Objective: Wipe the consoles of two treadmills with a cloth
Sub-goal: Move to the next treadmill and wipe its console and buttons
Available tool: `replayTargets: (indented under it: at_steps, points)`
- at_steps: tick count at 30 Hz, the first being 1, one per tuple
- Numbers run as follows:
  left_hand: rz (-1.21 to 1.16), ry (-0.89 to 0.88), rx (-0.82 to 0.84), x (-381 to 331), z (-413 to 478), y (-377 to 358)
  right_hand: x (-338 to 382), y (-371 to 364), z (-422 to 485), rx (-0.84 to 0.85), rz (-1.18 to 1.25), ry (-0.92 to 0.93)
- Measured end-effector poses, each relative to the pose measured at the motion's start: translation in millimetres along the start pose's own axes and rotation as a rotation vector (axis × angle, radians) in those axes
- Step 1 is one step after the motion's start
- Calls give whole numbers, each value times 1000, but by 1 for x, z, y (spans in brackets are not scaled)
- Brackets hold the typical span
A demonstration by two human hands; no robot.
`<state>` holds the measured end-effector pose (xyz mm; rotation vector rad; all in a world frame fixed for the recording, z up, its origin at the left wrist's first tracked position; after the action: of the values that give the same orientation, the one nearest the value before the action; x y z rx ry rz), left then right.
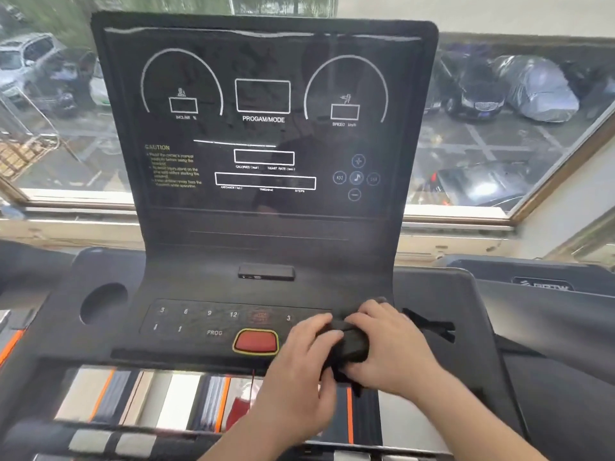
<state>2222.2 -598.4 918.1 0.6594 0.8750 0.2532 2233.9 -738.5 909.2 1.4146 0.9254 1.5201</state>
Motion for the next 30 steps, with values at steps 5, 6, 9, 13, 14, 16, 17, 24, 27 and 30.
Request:
replayTargets:
  at_steps: [5, 6, 9, 13, 14, 16, 17, 24, 27, 30]
  points:
    - [180, -202, 98, -21, 14, -29, -64, 43, 7, 154, 725, -454]
    - [224, -231, 141, -23, 22, -37, -84, 52, 10, -32, 665, -543]
    - [344, -362, 277, -27, 37, -68, -108, 34, 6, -226, 526, -701]
    - [413, -516, 269, -16, 65, -78, -105, 2, 10, -163, 451, -644]
    - [448, -556, 242, -13, 81, -75, -101, 5, 13, -155, 413, -625]
    - [525, -621, 148, -11, 117, -65, -99, 9, 17, -90, 395, -655]
    - [567, -642, 85, -12, 131, -60, -100, 11, 18, -38, 368, -672]
    - [302, -76, 112, -1, 86, -79, -123, 9, 8, -3, 703, -786]
    - [226, -99, 289, -16, 55, -87, -128, 10, 13, -2, 663, -760]
    - [256, -337, 379, -14, 62, -85, -131, 8, 17, 10, 656, -755]
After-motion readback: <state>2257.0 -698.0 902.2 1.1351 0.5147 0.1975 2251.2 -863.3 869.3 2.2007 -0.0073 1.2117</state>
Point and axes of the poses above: each hand's wrist, its own z-axis towards the middle knuckle, its own y-axis out of the back of the hand, x = y × z, the point moved 10 cm from there along z, towards the middle knuckle, and after that the axes turned 11 degrees about -x, right-handed, at the moved point
